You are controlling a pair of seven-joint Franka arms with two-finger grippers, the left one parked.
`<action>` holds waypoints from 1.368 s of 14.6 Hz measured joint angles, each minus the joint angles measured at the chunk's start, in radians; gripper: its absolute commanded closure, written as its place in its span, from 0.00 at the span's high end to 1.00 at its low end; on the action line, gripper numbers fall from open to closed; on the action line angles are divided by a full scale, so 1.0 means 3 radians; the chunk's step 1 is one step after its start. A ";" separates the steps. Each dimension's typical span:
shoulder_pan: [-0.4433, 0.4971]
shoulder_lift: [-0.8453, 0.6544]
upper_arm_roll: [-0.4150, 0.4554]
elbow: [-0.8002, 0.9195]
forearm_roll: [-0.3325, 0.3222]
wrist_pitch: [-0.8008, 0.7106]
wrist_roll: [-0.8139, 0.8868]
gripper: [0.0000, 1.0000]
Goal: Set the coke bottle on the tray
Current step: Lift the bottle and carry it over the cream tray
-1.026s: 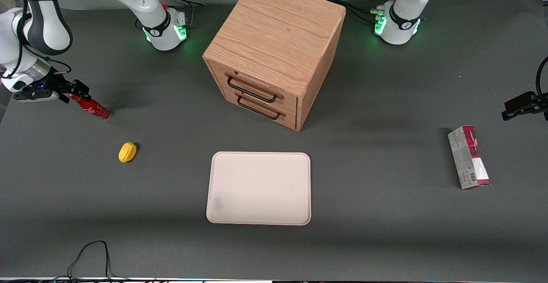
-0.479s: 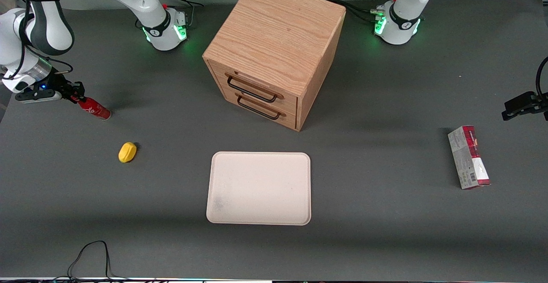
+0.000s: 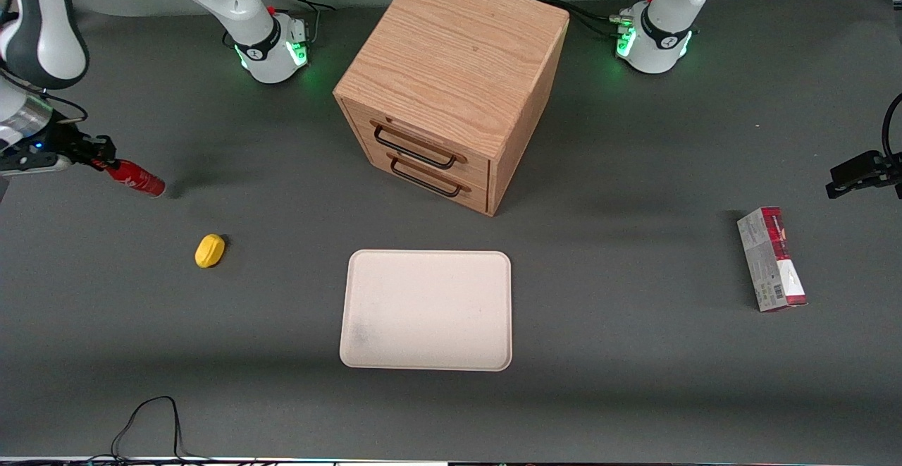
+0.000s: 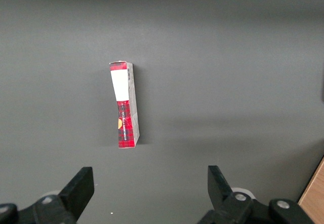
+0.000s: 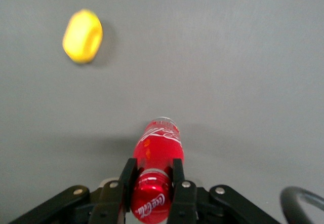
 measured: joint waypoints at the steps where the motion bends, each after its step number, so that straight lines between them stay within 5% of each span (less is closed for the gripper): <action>1: 0.0015 0.0019 0.0139 0.0245 0.0082 -0.0237 0.0116 0.00; 10: 0.0069 0.1076 0.1119 0.3136 0.0502 -0.2298 0.1055 0.00; 16: 0.0049 0.1656 0.1786 0.4121 0.0500 -0.2432 0.1610 0.00; 20: 0.0041 0.2029 0.2446 0.4351 0.0190 -0.2055 0.2161 0.00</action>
